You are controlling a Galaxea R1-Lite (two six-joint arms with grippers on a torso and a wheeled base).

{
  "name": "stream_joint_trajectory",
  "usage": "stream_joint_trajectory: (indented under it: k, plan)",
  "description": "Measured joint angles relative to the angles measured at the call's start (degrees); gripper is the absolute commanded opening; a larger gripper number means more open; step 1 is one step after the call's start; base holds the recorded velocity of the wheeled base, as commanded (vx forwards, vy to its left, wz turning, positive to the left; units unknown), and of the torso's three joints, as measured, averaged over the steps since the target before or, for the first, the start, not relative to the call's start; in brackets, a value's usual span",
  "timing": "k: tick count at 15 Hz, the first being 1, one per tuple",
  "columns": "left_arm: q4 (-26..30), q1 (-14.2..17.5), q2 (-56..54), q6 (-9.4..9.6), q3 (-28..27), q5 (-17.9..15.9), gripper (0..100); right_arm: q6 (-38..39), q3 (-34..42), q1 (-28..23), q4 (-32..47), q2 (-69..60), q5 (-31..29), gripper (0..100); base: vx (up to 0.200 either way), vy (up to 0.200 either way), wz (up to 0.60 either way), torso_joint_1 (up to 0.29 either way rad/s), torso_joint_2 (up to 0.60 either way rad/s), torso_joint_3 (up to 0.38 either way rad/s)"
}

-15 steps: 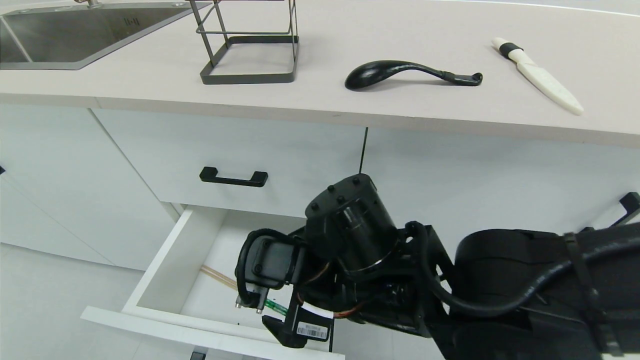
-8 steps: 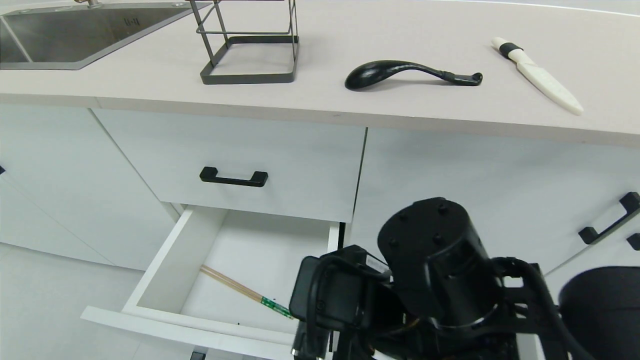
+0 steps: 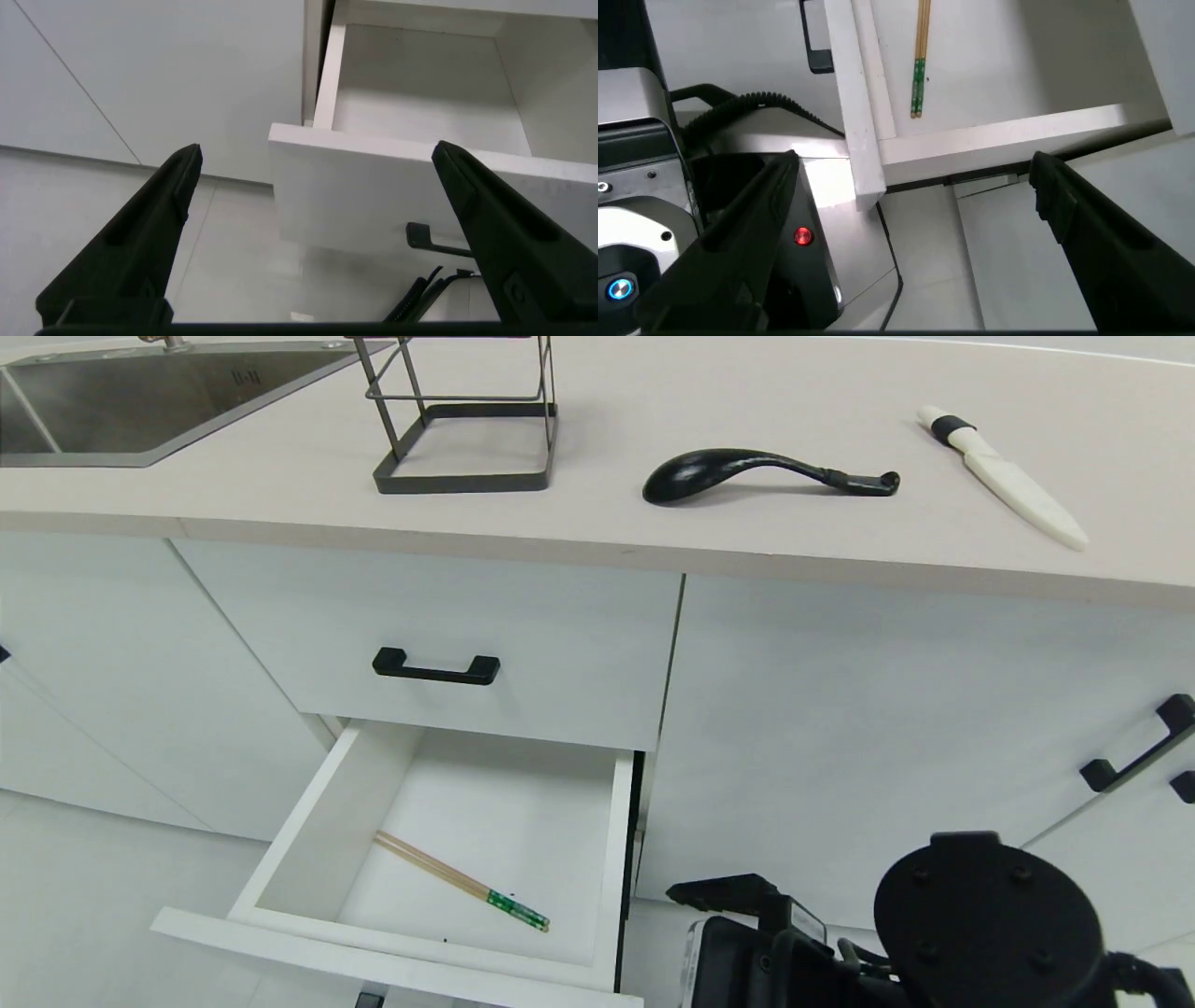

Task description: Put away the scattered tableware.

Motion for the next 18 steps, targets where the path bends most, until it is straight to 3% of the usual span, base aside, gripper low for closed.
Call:
stream_joint_trajectory:
  k: [6, 18]
  plan:
    - [0.04, 0.00, 0.00, 0.00, 0.00, -0.02, 100, -0.30, 0.37, 1.07, -0.13, -0.73, -0.17, 100, 0.000, 0.000, 0.00, 0.174, -0.09, -0.087]
    - [0.04, 0.00, 0.00, 0.00, 0.00, 0.00, 100, -0.24, 0.67, 1.62, -0.11, -0.84, 0.07, 100, 0.000, 0.000, 0.00, 0.206, -0.53, -0.213]
